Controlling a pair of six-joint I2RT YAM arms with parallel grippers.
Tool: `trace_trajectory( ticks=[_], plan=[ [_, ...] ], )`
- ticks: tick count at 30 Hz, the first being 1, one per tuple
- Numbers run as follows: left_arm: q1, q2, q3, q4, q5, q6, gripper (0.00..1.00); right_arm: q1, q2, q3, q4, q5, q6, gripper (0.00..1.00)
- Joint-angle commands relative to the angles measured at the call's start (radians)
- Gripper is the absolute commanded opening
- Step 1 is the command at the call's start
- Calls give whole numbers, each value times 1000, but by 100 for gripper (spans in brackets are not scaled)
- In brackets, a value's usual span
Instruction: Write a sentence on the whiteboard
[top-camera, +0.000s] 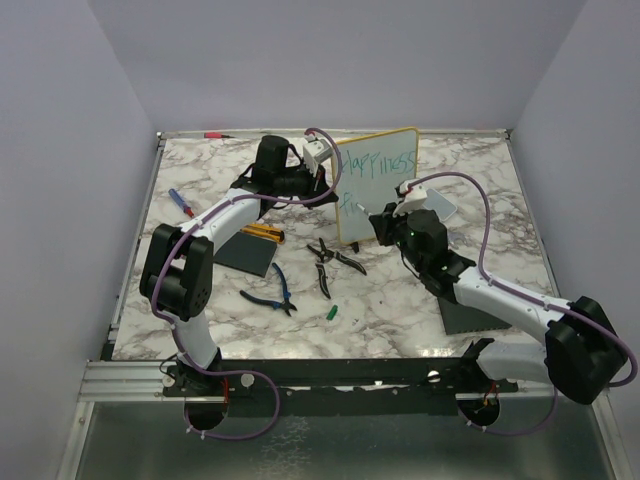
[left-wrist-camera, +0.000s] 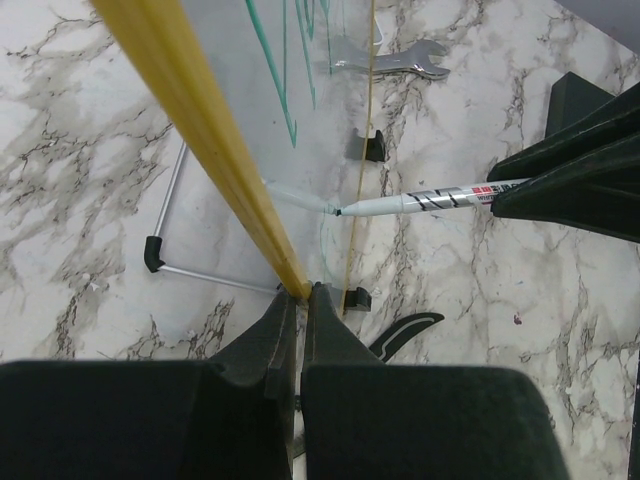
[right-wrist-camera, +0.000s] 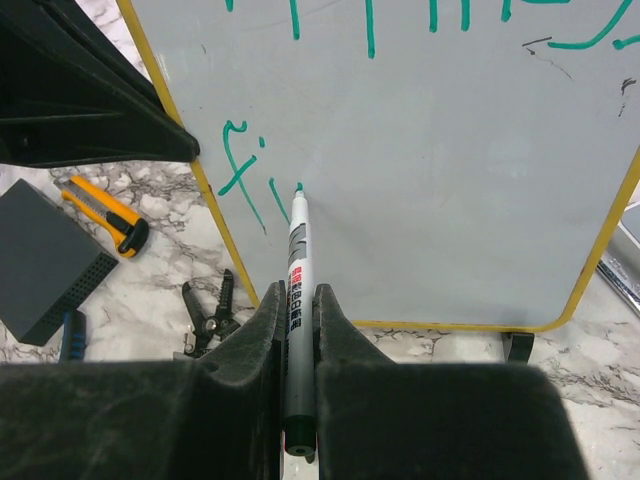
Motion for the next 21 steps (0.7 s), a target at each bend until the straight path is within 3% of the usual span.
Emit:
trace_trajectory(
  ticks=[1, 12, 21],
  plan=[
    [-5, -23, -21, -31, -15, 47, 0, -2, 18, -9, 16, 26, -17, 1],
    [-5, -25, -21, -32, -15, 48, 0, -3, 2, -77, -10, 21, 15, 1],
    [-5, -26, -21, -31, -15, 47, 0, -3, 12, -22, 22, 20, -4, 0]
  ],
)
